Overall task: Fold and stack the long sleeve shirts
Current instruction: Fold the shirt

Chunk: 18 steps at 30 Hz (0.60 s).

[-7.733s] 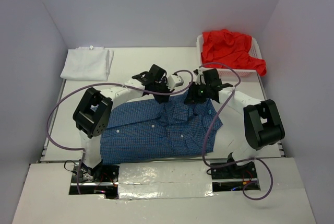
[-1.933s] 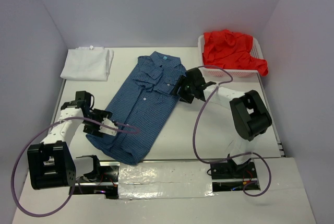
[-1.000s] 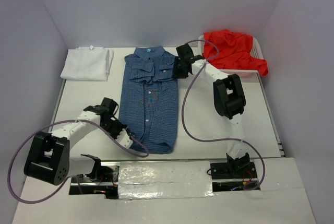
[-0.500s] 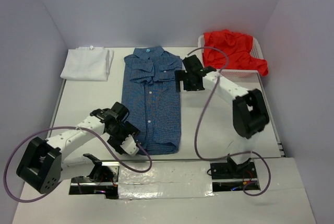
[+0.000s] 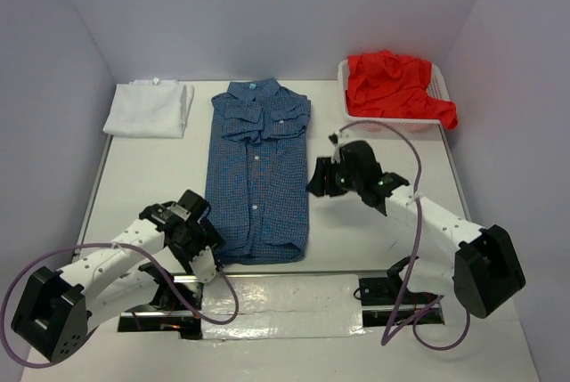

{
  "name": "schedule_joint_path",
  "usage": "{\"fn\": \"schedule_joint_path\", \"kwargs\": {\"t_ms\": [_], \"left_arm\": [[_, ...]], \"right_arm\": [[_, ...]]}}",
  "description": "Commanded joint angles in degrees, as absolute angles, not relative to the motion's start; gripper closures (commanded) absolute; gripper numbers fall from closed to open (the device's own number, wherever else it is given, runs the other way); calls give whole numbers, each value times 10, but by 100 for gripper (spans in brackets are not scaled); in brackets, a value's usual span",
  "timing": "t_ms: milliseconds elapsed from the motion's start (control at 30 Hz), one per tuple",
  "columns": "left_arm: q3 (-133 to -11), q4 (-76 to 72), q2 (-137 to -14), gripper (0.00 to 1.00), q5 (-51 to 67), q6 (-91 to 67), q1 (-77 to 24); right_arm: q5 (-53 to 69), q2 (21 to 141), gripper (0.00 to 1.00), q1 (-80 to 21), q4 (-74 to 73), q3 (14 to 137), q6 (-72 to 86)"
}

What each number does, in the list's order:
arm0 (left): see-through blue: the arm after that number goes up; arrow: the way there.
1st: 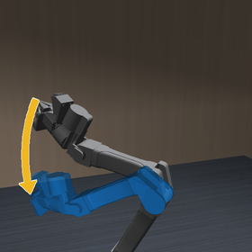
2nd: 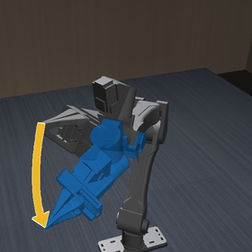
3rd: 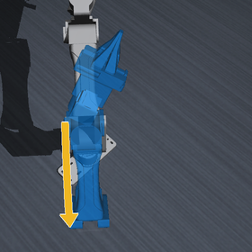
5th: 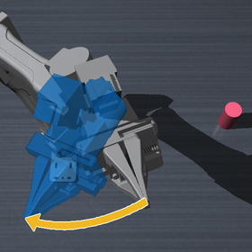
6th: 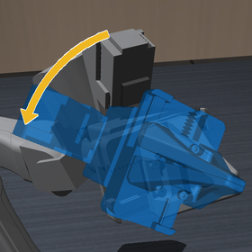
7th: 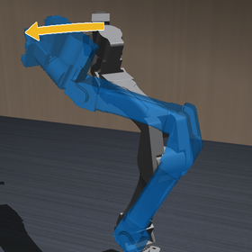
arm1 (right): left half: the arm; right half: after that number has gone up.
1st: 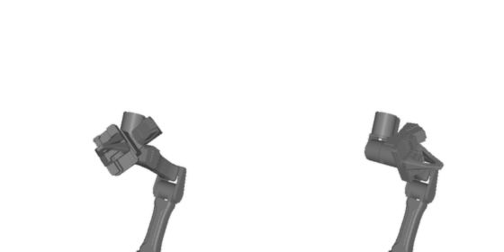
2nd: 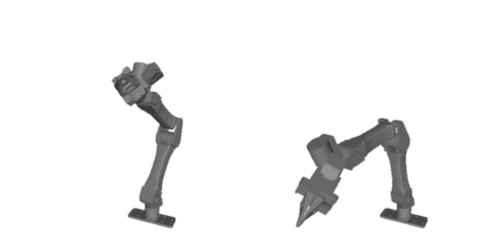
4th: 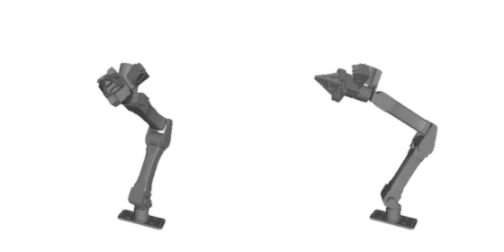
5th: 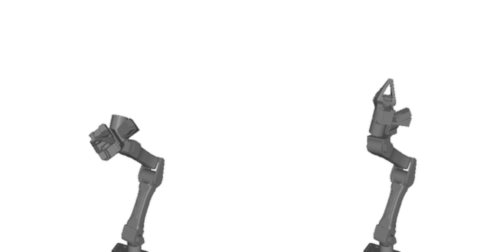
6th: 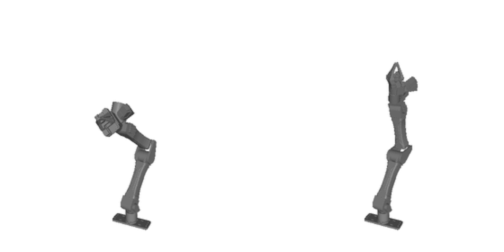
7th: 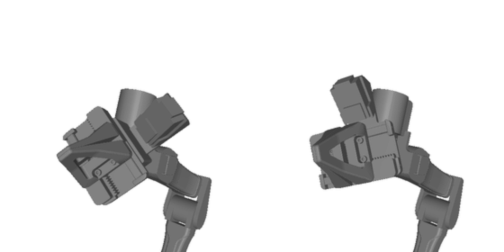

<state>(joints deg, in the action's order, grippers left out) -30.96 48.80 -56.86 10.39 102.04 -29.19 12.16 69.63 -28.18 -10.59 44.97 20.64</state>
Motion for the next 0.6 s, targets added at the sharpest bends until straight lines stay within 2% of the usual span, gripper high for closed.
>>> {"fn": "schedule_joint_path", "kwargs": {"t_ms": [0,167,300,400,500,567], "left_arm": [[-261,455,-541,19,69,1121,-294],[-242,376,-575,15,101,1104,-296],[-272,381,-611,17,150,1058,-315],[-254,373,-616,25,164,1048,-327],[-242,365,-613,47,175,1045,-332],[-243,366,-610,52,182,1039,-334]], "right_arm": [[170,650,43,-319,-110,368,294],[150,614,34,-356,-90,294,372],[188,659,28,-391,-71,276,404],[197,675,28,-421,-48,254,427],[204,687,28,-433,-3,230,468],[200,699,29,-435,-4,232,475]]}}
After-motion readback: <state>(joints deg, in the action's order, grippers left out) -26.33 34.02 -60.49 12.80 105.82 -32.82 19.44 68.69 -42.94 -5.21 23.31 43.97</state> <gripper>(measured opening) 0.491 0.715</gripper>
